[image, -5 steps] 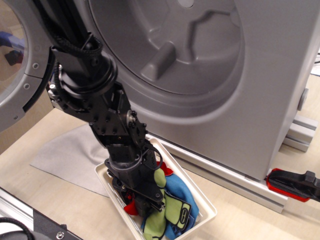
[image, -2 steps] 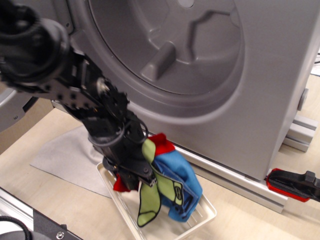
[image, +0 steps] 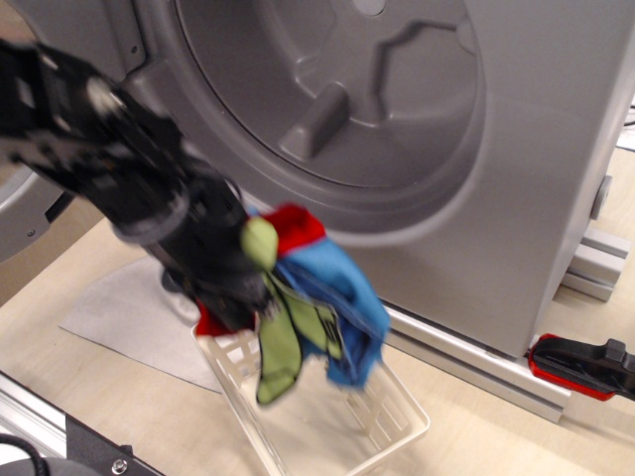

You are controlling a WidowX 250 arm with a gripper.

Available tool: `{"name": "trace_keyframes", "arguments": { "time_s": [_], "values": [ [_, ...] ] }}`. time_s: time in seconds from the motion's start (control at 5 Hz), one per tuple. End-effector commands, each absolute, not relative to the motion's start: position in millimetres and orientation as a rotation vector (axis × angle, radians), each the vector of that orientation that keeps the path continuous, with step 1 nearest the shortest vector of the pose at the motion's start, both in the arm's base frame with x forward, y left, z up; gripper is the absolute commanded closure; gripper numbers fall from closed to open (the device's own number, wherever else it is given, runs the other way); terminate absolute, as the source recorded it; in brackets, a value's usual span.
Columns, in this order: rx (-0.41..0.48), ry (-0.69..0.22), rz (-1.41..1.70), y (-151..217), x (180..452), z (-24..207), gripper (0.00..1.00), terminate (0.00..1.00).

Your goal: Put clothes in laundry machine

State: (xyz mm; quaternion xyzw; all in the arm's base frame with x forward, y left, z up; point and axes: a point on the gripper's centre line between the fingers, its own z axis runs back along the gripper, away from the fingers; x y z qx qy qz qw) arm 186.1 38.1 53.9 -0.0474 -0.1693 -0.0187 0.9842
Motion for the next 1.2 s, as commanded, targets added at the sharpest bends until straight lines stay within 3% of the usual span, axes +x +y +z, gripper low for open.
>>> {"name": "trace_keyframes", "arguments": {
  "time_s": [0.0, 0.6, 1.0],
  "values": [
    [-0.084, -0.460, 0.120, 94.1, 225.2, 85.7, 1.00, 0.00],
    [-0.121, -0.554, 0.218, 94.5, 283.8, 101.2, 1.00, 0.00],
    [-0.115, -0.601, 0.225, 81.7, 318.2, 96.2, 1.00, 0.00]
  ]
}}
